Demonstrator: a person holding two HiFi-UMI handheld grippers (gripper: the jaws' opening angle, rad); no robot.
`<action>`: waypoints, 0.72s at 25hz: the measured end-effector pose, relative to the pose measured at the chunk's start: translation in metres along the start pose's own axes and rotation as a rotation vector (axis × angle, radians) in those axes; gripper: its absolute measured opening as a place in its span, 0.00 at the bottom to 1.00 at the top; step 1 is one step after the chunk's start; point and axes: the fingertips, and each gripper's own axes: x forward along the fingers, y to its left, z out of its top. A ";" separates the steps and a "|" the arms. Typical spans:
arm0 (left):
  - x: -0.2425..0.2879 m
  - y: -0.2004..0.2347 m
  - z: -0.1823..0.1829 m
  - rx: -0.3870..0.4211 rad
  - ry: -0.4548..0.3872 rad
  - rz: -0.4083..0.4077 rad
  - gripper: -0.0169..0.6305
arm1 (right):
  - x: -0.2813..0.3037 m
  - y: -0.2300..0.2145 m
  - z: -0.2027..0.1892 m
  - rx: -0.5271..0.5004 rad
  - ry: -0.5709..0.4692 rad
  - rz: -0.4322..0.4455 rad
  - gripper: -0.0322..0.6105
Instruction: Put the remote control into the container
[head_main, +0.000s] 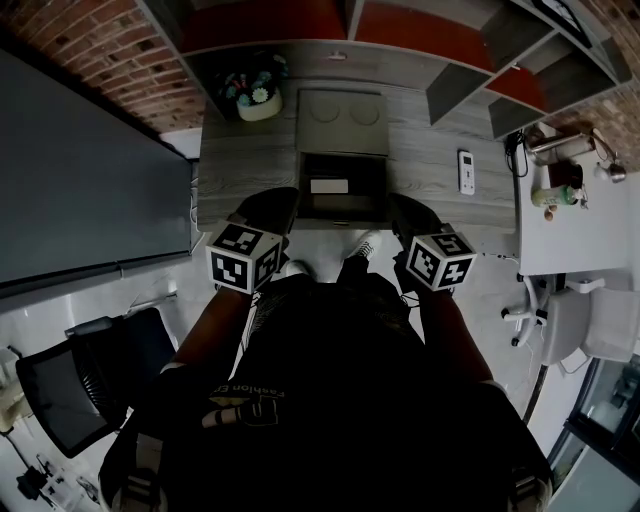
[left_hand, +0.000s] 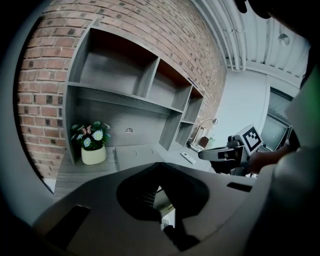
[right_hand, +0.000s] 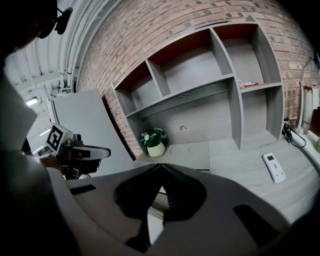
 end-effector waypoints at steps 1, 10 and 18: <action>-0.001 0.001 -0.002 0.001 0.005 0.002 0.04 | 0.000 0.001 -0.002 0.006 0.003 0.001 0.06; -0.003 0.001 -0.008 0.010 0.021 -0.002 0.04 | 0.001 -0.001 -0.007 0.022 0.016 0.003 0.06; -0.004 0.002 -0.004 -0.022 0.006 0.010 0.04 | -0.002 -0.003 -0.007 0.011 0.024 -0.003 0.06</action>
